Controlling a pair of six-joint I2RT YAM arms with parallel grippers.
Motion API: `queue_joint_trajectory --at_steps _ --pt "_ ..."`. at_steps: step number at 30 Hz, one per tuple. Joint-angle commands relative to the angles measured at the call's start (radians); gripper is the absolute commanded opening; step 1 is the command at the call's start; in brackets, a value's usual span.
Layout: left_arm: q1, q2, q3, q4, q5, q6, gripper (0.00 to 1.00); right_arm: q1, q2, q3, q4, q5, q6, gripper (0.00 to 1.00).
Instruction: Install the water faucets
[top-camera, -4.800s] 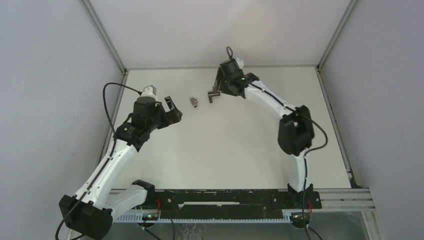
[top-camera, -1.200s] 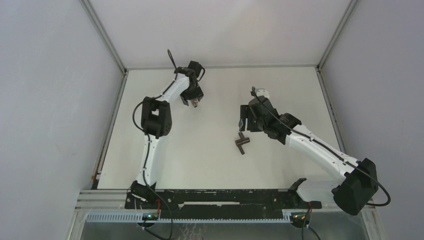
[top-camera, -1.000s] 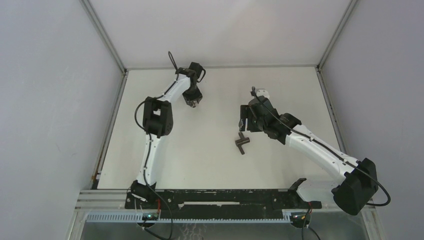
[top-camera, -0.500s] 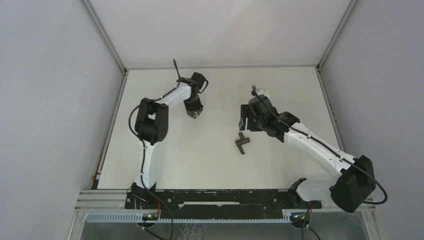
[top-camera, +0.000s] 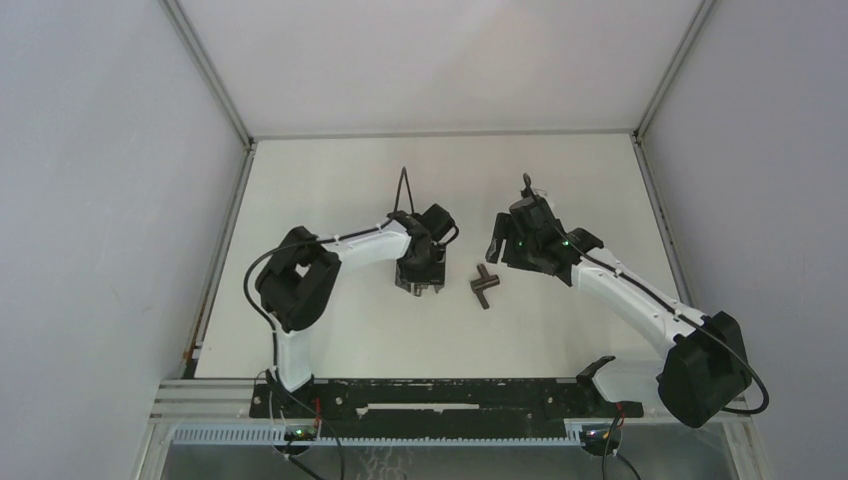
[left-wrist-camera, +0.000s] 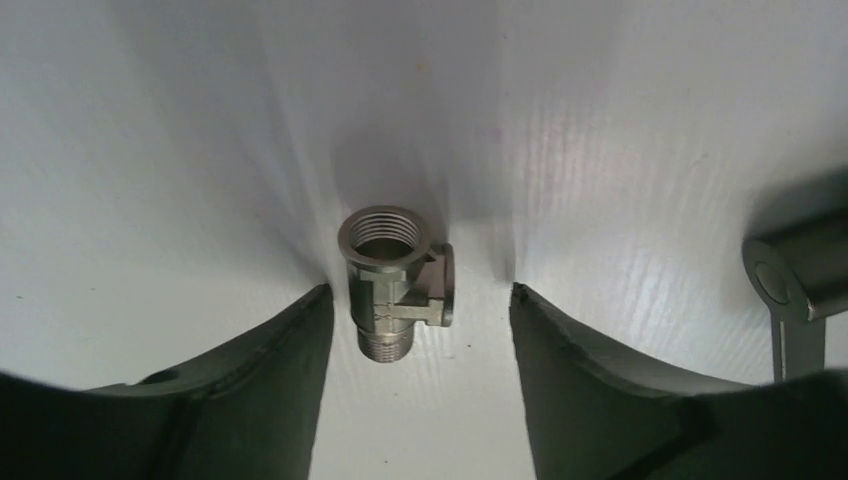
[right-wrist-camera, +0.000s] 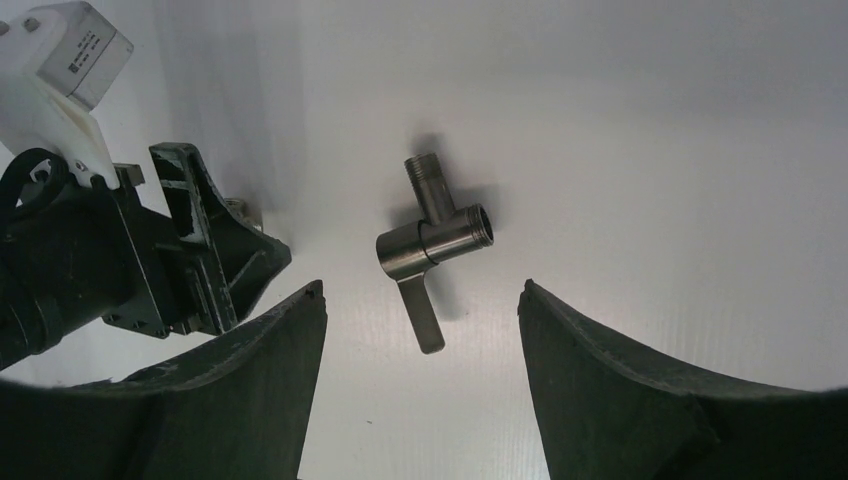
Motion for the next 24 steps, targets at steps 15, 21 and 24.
queue_joint_trajectory --at_steps 15,21,24 --pt "0.298 -0.69 -0.212 -0.055 0.036 0.097 0.77 0.206 0.127 0.134 -0.037 0.139 0.216 0.75" --pt "0.433 -0.87 -0.323 -0.075 0.011 0.066 0.77 0.352 0.376 0.359 -0.146 0.171 0.302 0.75" --pt "0.442 -0.924 -0.361 -0.07 0.012 0.054 0.77 0.401 0.506 0.498 -0.207 0.197 0.333 0.73"
